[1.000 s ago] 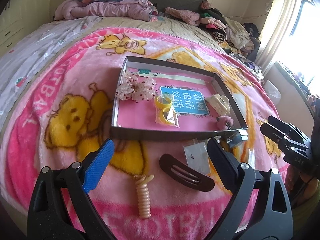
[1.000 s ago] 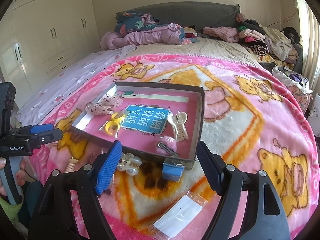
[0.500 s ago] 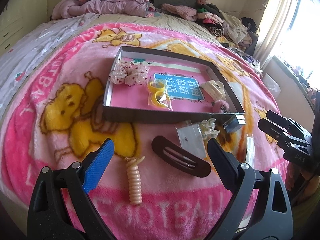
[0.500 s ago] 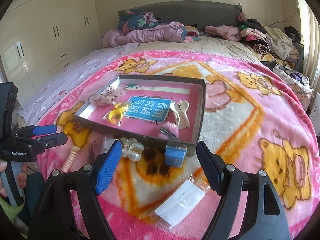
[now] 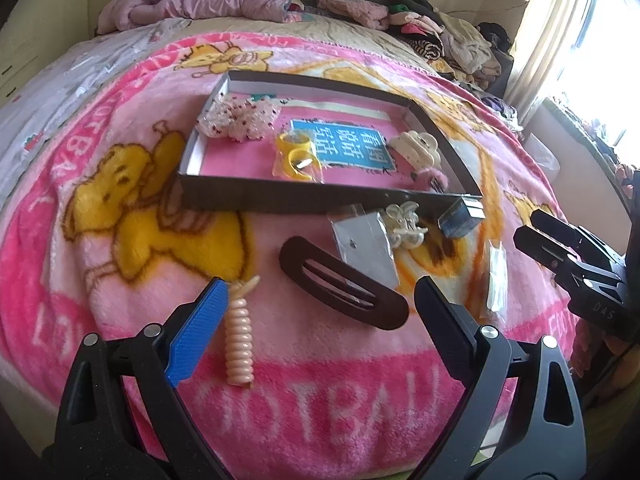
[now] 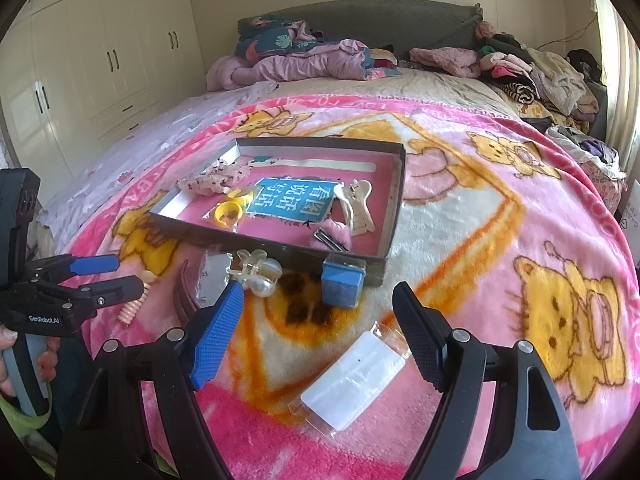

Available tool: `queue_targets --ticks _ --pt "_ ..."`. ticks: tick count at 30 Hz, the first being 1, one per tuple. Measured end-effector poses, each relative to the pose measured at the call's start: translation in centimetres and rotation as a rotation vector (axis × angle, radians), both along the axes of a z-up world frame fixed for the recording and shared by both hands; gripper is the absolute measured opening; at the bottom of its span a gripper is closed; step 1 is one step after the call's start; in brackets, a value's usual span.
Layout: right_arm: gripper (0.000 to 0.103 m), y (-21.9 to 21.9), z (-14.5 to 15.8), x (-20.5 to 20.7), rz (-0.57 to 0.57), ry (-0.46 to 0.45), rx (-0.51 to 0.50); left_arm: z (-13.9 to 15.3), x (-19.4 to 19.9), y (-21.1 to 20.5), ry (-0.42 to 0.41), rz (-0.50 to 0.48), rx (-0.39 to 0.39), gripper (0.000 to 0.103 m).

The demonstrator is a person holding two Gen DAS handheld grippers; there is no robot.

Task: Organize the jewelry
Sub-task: 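Withdraw both open grippers from the tray toward the brown clip and blue box, then grasp the brown oval snap clip with the left gripper while the right gripper grasps the small blue box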

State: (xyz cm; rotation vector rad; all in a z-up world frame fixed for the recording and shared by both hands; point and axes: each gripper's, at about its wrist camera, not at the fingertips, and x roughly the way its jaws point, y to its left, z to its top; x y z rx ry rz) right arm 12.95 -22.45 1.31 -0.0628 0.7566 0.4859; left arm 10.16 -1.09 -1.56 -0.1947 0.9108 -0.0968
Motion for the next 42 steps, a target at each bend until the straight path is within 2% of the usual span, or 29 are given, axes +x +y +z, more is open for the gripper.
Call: queue_targets --ticks 8,14,16,19,26,32,35,39,42 --pt "0.074 -1.5 -1.0 -0.1 -0.011 0.01 0.015 -1.5 0.0 -1.6 0.049 -0.027 -0.047 0.085" --pt "0.074 -2.1 -1.7 0.6 -0.007 0.021 0.02 -3.0 0.8 -2.1 0.1 -0.026 -0.127 0.081" --pt "0.074 -2.1 -2.0 0.9 -0.003 0.024 0.018 -3.6 1.2 -2.0 0.124 -0.019 -0.17 0.076" --pt "0.074 -2.0 -2.4 1.3 0.004 0.031 0.017 -4.5 1.8 -1.7 0.153 0.003 -0.225 0.074" --pt "0.074 -1.2 -3.5 2.6 0.022 0.053 0.017 -5.2 3.2 -0.9 0.162 0.05 -0.277 0.074" --pt "0.06 -0.2 -4.6 4.1 0.044 0.093 0.022 -5.4 3.9 -0.3 0.16 0.081 -0.303 0.074" --pt "0.053 0.4 -5.1 4.7 0.047 0.107 0.022 -5.4 3.9 -0.1 0.157 0.091 -0.29 0.067" --pt "0.049 0.8 -5.6 5.4 0.035 0.127 0.03 -5.5 3.7 0.5 0.158 0.105 -0.274 0.052" --pt "0.043 1.0 -6.1 5.9 0.02 0.143 0.024 -5.5 3.4 1.0 0.155 0.107 -0.286 0.047"
